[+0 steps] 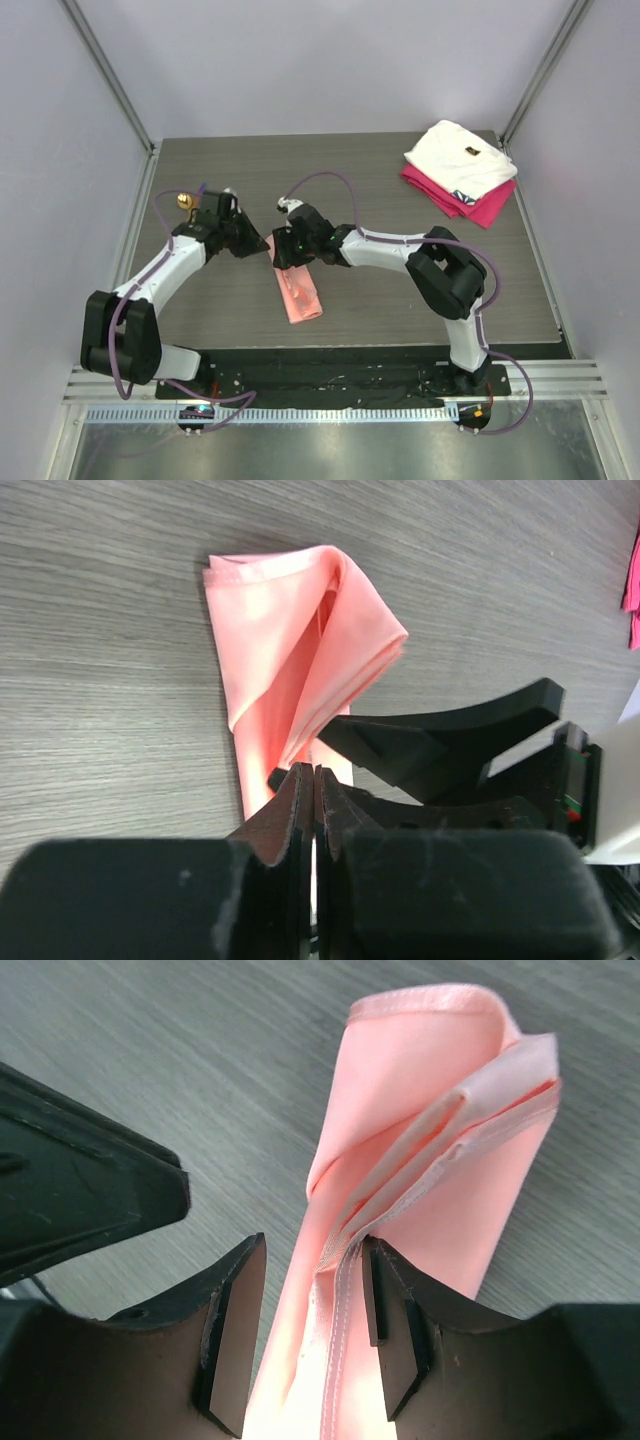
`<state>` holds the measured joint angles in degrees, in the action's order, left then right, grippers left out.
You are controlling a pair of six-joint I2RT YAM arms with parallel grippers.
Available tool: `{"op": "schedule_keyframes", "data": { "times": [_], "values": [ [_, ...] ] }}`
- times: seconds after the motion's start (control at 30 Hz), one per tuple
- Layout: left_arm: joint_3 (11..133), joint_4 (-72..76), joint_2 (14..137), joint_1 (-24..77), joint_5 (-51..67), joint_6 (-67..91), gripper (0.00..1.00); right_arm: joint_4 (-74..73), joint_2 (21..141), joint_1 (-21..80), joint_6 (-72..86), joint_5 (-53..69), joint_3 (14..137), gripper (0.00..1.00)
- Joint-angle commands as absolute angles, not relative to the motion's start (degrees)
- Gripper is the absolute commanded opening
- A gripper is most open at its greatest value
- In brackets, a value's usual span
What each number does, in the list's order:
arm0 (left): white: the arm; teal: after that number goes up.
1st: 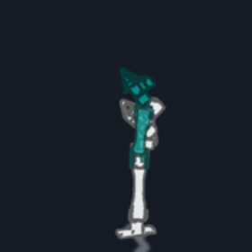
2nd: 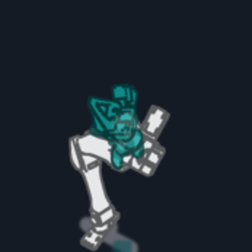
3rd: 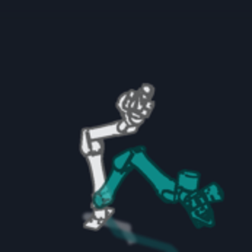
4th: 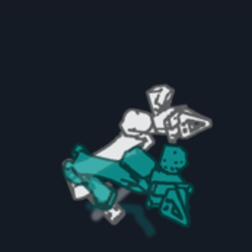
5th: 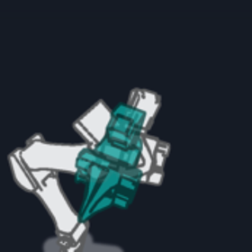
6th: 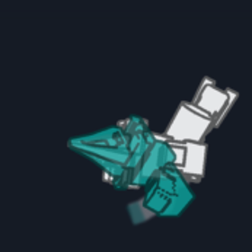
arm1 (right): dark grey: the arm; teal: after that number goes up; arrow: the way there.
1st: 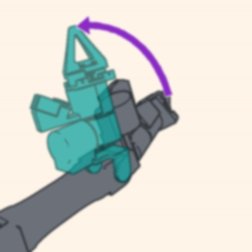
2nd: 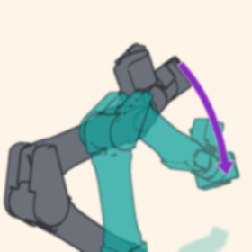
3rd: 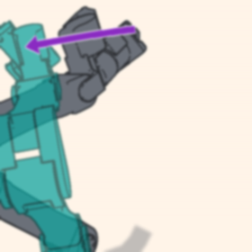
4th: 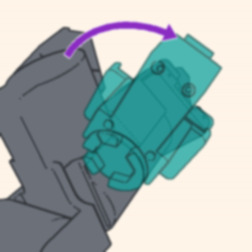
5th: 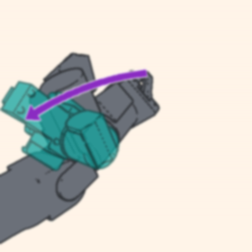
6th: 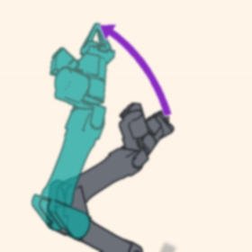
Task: Fold the napkin into a case and place the utensils inside
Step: Fold the 2/3-rectangle-folded napkin at the center of the board, then smooth out the smaller rectangle-folded napkin at the center of the board.
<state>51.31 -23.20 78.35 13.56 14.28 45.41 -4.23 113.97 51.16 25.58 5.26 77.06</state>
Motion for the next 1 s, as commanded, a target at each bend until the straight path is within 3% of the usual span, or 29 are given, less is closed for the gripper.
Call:
{"op": "schedule_keyframes", "data": {
  "times": [0.0, 0.2, 0.37, 0.47, 0.97],
  "values": [
    [52.2, -22.2, 78.9, 13.3, 17.5, 44.1, 0.13, -0.5, 114.4, 50.2, 25.9, 11.6, 77.9, 0.51],
    [53.3, -22.3, 80.9, 13.9, 17.8, 43.3, 0.31, 4.3, 113.7, 48.6, 28.7, 17.4, 75.0, 0.50],
    [54.8, -22.5, 82.7, 14.7, 17.0, 42.9, 0.36, 7.0, 111.1, 46.8, 31.9, 20.1, 71.2, 0.51],
    [56.3, -23.8, 83.4, 15.6, 14.9, 41.6, 0.45, 10.1, 109.9, 45.7, 33.7, 21.8, 68.1, 0.52],
    [63.8, -28.8, 90.3, 20.7, 6.2, 37.8, 0.64, 14.2, 106.3, 45.4, 36.5, 24.2, 63.1, 0.51]
  ]
}}
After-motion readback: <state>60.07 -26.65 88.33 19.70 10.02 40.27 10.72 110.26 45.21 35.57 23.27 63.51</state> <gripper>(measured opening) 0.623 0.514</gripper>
